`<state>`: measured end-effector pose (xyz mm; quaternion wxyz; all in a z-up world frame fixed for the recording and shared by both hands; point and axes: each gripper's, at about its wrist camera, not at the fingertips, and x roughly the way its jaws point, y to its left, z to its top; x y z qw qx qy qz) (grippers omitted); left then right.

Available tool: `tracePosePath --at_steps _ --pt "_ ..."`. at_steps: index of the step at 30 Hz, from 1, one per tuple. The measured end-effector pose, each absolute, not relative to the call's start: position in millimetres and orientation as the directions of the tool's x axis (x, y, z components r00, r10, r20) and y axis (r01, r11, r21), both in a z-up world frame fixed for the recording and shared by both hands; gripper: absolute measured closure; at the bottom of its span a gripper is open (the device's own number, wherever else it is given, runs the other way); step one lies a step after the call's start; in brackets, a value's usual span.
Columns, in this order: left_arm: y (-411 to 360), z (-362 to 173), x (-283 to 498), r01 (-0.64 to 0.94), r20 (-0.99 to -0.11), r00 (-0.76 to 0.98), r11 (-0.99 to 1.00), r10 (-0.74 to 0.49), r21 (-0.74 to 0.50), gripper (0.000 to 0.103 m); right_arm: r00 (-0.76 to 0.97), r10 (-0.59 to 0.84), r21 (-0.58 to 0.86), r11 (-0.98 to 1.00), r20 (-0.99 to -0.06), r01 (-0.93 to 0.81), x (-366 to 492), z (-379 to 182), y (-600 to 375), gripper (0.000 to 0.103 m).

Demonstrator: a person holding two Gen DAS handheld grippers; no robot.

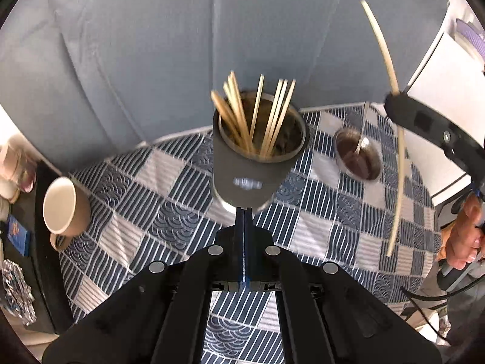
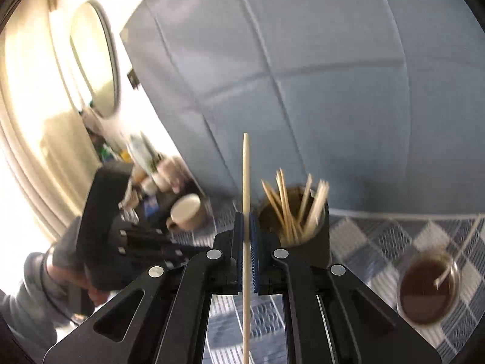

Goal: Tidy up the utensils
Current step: 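Lift the stick upright with the right gripper over the black holder, then open the right gripper to drop the stick into the holder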

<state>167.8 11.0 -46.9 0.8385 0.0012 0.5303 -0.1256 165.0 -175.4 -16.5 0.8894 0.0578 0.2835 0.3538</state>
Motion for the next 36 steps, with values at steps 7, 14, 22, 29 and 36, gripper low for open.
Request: tracePosePath --at_steps 7,14,22,29,36 --pt "18 -35 199 0.179 -0.867 0.442 0.97 -0.23 -0.166 0.103 0.648 0.677 0.283 0.736 -0.35 -0.615 192 18 -168 0.098" --pt "15 -37 225 0.195 -0.856 0.443 0.961 -0.266 -0.198 0.103 0.674 0.678 0.288 0.735 -0.293 -0.614 230 12 -162 0.098" --pt "20 -43 255 0.192 -0.858 0.456 0.968 -0.236 -0.164 0.103 0.68 0.663 0.309 0.748 -0.312 -0.587 275 -20 -151 0.098" --pt "24 -61 269 0.18 -0.862 0.441 0.965 -0.251 -0.189 0.103 0.661 0.649 0.316 0.76 -0.376 -0.567 291 -52 -147 0.098" --pt "20 -62 267 0.198 -0.859 0.452 0.966 -0.24 -0.165 0.103 0.652 0.625 0.3 0.779 -0.429 -0.55 284 -72 -147 0.098"
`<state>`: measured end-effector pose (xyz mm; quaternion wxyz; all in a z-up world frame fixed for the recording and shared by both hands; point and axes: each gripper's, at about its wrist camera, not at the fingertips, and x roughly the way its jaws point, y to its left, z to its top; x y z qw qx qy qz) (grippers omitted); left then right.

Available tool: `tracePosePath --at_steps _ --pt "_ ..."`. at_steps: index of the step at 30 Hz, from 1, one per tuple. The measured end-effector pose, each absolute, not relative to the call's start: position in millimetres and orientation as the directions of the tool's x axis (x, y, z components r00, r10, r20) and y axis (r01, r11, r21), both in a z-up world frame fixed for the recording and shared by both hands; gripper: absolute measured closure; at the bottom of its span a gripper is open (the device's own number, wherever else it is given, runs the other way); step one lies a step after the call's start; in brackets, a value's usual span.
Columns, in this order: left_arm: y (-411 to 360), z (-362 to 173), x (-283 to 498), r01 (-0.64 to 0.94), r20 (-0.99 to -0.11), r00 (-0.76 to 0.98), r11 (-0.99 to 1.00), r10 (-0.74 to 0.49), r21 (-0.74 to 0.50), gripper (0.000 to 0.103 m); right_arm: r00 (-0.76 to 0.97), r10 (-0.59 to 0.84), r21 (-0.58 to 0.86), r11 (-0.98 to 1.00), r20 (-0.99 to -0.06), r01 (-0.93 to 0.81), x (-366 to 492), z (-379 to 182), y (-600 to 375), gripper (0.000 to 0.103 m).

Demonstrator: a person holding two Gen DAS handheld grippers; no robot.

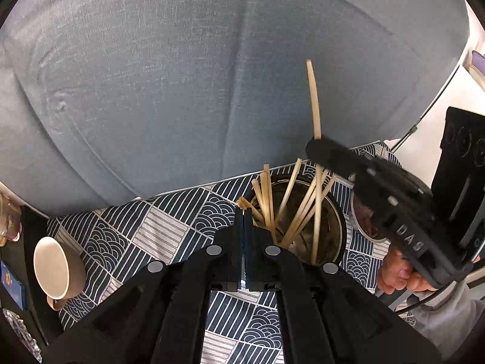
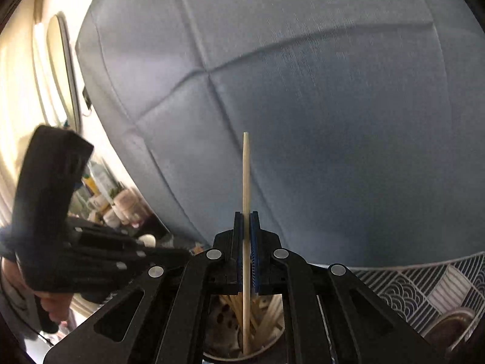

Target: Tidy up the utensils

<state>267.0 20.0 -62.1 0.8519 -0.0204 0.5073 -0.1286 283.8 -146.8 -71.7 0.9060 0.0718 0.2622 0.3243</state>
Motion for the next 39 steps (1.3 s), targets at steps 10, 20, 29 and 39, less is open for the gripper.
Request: tracePosePath --at_steps 10,20,29,39 --pt "22 -48 245 0.188 -0.826 0.534 0.978 -0.18 -0.092 0.06 0.688 0.559 0.222 0.825 -0.463 -0.52 262 -64 -151 0.09" --pt "48 -17 200 0.074 -0.699 0.704 0.992 -0.122 -0.098 0.006 0.785 0.441 0.151 0.895 -0.436 -0.419 224 -44 -175 0.015" --pt "55 -12 163 -0.002 -0.685 0.728 1.0 -0.01 -0.016 0.006 0.801 0.4 0.11 0.912 -0.446 -0.394 183 -29 -185 0.011" --pt "38 -36 111 -0.019 -0.663 0.748 0.999 -0.005 -0.03 0.006 0.731 0.363 0.122 0.924 -0.578 -0.362 141 -55 -197 0.008"
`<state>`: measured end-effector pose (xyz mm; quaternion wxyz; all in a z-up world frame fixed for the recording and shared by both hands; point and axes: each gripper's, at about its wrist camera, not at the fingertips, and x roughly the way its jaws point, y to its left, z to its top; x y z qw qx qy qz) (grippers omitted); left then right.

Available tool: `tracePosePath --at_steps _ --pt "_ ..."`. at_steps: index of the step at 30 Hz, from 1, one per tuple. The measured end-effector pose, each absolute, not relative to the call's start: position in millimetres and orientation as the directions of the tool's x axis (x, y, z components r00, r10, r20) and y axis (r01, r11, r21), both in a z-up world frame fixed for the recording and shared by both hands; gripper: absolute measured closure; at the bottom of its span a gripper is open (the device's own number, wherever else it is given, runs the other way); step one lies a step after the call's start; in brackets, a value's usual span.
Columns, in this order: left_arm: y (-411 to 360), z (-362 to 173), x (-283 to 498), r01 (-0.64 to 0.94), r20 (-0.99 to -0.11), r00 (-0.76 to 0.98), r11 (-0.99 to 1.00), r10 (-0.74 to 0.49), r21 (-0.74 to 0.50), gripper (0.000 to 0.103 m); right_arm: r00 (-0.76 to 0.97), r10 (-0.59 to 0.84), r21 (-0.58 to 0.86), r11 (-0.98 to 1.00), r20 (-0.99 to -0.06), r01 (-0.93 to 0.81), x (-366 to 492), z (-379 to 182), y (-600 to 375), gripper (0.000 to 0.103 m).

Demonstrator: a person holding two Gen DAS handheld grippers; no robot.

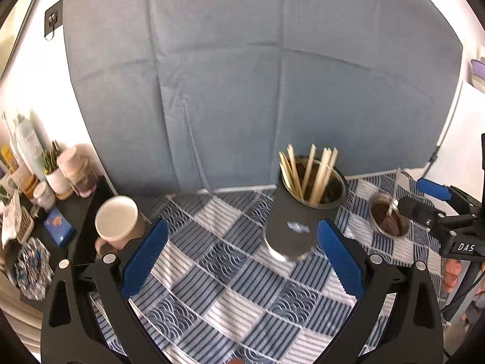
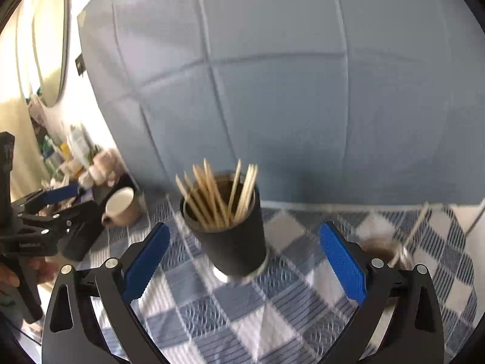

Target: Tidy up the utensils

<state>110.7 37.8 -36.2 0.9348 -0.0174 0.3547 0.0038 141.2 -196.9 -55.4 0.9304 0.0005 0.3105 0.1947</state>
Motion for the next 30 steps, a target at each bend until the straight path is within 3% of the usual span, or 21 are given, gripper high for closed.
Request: tracePosePath --at_steps 4,11,25,30 --pt "27 -49 87 -0.032 -0.661 0.75 0.998 -0.007 -0.047 0.006 0.754 0.311 0.094 0.944 -0.578 -0.318 111 -70 -205 0.008" --pt "6 -65 48 -0.016 -0.657 0.753 0.999 0.03 0.028 0.006 0.737 0.3 0.071 0.943 -0.605 -0.325 69 -84 -207 0.008" --pt "-5 -81 -11 -0.07 -0.708 0.705 0.997 0.041 -0.012 0.006 0.69 0.24 0.116 0.968 -0.683 -0.221 9 -113 -221 0.008" --pt "-5 -83 -26 -0.106 -0.721 0.69 0.994 0.063 -0.015 0.006 0.714 0.218 0.094 0.973 -0.666 -0.209 -1 -110 -224 0.008"
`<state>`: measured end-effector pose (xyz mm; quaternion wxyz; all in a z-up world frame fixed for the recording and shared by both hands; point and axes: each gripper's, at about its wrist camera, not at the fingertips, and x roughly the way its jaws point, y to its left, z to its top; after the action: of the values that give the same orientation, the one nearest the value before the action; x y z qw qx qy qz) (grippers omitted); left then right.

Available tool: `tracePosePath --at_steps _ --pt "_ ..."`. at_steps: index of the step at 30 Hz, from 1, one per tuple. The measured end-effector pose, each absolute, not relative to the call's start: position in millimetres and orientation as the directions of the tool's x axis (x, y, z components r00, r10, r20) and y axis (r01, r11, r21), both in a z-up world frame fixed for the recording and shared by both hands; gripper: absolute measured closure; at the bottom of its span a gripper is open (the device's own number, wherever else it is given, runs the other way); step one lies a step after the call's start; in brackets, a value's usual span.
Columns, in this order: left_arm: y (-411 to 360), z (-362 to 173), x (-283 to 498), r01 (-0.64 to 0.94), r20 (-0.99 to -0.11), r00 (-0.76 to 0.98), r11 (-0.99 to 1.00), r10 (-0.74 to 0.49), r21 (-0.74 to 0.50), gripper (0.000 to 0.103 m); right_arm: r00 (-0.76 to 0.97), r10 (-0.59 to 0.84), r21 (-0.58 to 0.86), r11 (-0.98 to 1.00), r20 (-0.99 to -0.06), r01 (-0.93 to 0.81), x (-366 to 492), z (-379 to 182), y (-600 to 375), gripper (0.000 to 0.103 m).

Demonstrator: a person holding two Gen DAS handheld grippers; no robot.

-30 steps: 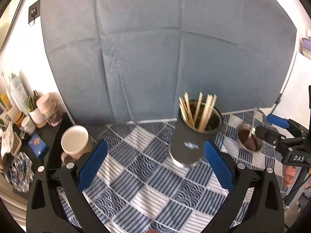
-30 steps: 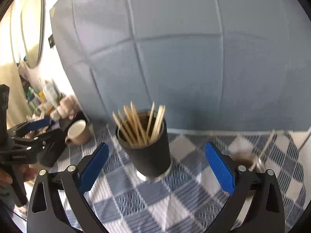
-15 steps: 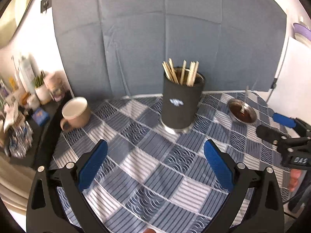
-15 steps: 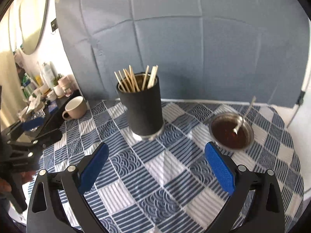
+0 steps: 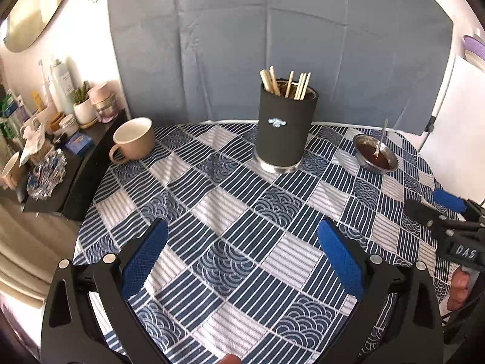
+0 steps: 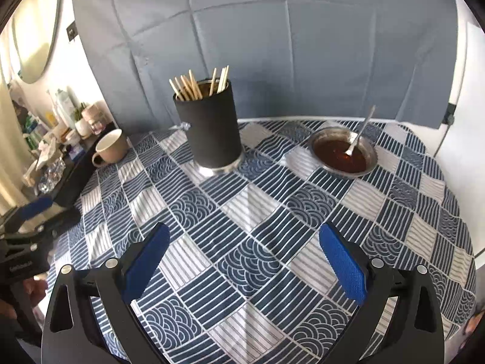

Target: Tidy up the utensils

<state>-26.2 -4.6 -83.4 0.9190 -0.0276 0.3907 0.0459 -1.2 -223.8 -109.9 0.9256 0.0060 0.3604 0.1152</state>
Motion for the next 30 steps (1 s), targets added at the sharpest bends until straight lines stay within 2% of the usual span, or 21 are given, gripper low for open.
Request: tracePosePath --at_steps 11,24,30 --pt "-13 -81 -39 -0.109 -0.716 0.694 0.994 0.079 0.004 0.006 0.723 0.238 0.069 0.964 -0.648 -0.256 -16 -107 -219 0.008" --pt "-3 -79 -46 -0.157 -0.703 0.706 0.987 0.081 -0.044 0.006 0.702 0.249 0.078 0.961 -0.668 -0.266 -11 -111 -220 0.008" --pt "-4 -81 -46 -0.158 -0.71 0.698 0.987 0.092 -0.028 0.006 0.695 0.255 0.081 0.959 -0.673 -0.273 -8 -112 -217 0.008"
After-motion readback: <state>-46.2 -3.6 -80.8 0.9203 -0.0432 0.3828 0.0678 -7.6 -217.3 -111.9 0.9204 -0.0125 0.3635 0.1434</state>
